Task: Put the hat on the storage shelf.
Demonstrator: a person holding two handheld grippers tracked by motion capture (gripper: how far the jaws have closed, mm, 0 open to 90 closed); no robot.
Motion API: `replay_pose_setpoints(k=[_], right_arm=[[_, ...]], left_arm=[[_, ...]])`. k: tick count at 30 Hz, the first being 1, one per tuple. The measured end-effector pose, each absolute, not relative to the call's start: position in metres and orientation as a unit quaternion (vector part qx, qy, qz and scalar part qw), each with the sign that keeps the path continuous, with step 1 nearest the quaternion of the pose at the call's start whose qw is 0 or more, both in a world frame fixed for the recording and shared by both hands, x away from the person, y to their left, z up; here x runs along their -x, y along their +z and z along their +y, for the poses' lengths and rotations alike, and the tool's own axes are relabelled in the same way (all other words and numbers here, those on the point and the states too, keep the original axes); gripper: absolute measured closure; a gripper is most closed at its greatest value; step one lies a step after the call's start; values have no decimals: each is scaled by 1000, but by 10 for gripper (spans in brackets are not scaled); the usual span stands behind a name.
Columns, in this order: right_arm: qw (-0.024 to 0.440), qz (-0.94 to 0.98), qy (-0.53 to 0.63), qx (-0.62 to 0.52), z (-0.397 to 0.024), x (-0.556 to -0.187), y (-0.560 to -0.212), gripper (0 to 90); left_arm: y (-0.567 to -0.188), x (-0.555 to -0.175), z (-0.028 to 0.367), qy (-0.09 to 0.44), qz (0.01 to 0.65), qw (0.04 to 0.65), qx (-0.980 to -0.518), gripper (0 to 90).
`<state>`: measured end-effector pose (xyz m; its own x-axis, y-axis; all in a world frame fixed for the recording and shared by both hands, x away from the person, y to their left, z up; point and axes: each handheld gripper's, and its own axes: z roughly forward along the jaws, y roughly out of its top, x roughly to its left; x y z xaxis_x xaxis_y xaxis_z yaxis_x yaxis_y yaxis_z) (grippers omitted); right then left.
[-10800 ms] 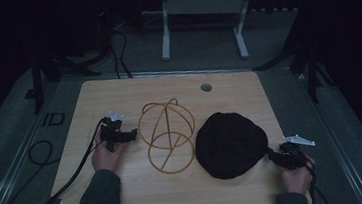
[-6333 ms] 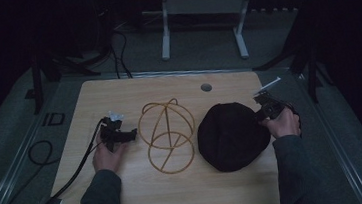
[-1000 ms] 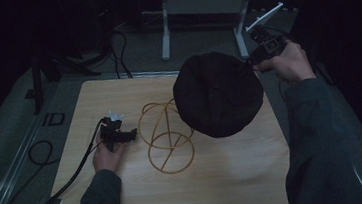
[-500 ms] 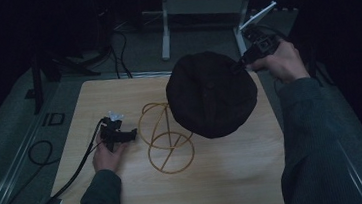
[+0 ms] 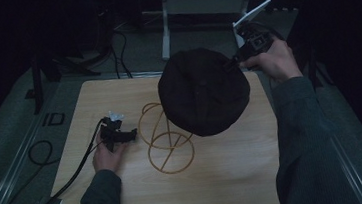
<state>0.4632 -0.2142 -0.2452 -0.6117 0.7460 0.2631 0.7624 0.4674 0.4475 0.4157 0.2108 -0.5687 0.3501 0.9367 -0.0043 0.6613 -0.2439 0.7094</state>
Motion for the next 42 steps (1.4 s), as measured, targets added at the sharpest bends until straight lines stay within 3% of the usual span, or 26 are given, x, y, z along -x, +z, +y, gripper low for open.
replay_pose_setpoints(k=[42], right_arm=[[30, -869, -277, 408, -157, -465, -249, 776]], left_arm=[[-569, -416, 211, 218, 529, 318, -756, 133]])
